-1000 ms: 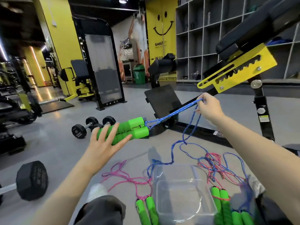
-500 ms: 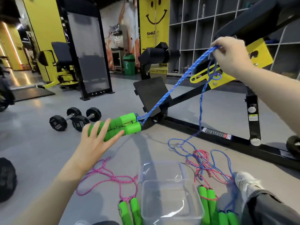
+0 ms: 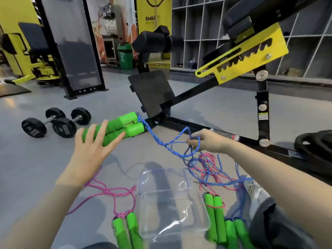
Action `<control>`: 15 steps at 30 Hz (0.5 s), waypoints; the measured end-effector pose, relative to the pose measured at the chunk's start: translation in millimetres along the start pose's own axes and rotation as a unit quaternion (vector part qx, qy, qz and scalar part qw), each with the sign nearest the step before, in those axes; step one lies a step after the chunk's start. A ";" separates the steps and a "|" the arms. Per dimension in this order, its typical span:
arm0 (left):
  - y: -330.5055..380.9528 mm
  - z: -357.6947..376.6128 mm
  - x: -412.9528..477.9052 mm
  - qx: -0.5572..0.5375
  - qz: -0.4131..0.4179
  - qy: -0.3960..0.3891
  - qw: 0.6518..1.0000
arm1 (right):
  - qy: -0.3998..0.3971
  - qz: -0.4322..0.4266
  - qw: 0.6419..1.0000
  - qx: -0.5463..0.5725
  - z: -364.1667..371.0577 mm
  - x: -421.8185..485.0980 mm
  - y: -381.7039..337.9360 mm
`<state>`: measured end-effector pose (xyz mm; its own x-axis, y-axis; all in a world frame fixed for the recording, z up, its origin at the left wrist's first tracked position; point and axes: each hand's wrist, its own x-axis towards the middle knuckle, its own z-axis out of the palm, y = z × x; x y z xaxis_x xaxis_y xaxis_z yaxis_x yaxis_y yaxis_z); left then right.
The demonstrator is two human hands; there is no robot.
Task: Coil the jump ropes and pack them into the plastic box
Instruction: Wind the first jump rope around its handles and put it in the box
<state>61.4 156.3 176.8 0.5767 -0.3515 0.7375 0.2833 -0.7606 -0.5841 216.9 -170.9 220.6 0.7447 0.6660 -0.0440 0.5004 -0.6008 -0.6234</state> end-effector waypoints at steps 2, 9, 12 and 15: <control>-2.0 2.8 -6.3 -0.006 0.002 -0.014 1.000 | -0.028 -0.005 1.000 0.005 24.6 7.3 -5.3; -15.6 -0.1 -1.9 -0.006 -0.077 0.003 0.997 | 0.223 -0.193 0.955 -0.014 21.2 57.3 -84.1; -33.9 -2.9 6.2 -0.002 -0.108 0.018 0.994 | 0.268 -0.262 0.921 -0.105 -32.0 72.4 -127.1; -48.8 -5.9 12.3 0.001 -0.097 0.027 0.995 | 0.311 -0.286 0.892 -0.159 -86.2 70.4 -144.2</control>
<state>50.2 185.9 216.3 0.4691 -0.2267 0.8535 0.3877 -0.8155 -0.4297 235.2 -75.6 374.6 0.3783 0.5898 0.7135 0.9038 -0.4019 -0.1471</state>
